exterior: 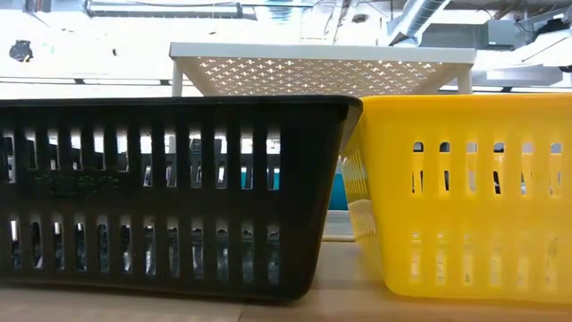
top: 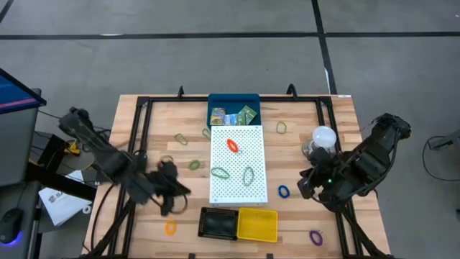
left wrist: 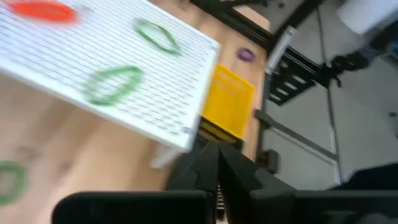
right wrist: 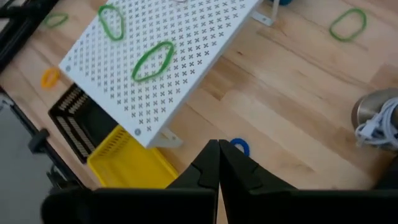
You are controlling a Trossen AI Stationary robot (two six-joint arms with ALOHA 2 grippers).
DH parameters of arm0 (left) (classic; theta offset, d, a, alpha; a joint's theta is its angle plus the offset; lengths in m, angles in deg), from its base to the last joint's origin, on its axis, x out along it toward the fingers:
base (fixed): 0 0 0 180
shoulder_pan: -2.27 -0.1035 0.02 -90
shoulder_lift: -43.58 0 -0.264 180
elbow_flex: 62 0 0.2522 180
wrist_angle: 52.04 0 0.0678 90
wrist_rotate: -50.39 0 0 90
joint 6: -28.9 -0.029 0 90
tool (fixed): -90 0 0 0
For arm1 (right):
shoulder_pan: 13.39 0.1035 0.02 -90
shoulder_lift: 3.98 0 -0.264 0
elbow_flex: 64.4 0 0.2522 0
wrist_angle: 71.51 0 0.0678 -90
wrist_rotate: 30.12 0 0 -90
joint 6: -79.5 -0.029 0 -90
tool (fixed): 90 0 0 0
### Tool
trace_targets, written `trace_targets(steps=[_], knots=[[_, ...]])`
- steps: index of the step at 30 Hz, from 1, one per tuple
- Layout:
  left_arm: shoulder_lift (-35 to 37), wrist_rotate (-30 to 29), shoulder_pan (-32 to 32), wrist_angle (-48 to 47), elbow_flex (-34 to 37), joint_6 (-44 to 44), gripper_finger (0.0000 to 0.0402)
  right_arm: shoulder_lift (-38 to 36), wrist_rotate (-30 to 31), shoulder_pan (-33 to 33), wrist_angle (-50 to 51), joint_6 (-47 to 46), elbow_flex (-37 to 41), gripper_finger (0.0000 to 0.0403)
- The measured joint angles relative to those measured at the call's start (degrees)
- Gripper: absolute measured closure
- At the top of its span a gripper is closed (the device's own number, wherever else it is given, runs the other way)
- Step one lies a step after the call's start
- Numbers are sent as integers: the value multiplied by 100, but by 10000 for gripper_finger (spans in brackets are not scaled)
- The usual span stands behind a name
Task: Pick & Place Office Desk Supplies
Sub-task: Put the purple spring keychain into the yellow bin
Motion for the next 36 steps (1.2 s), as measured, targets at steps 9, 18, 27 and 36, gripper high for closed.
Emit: trace_targets(steps=[9,18,27,36], knots=[[1218,-70,-813,-628,0,-1415,401,415,-61,-49,2,-640,-1,403],[2118,-63,-1886,-1065,0,-2907,402,957,-1200,-55,2,-801,0,403],[2395,22,-2558,-1122,0,-3631,401,1339,-2445,29,3,-2186,118,403],[2271,21,-2756,-1114,0,-3665,402,1172,-3180,817,-1025,-3084,955,403]])
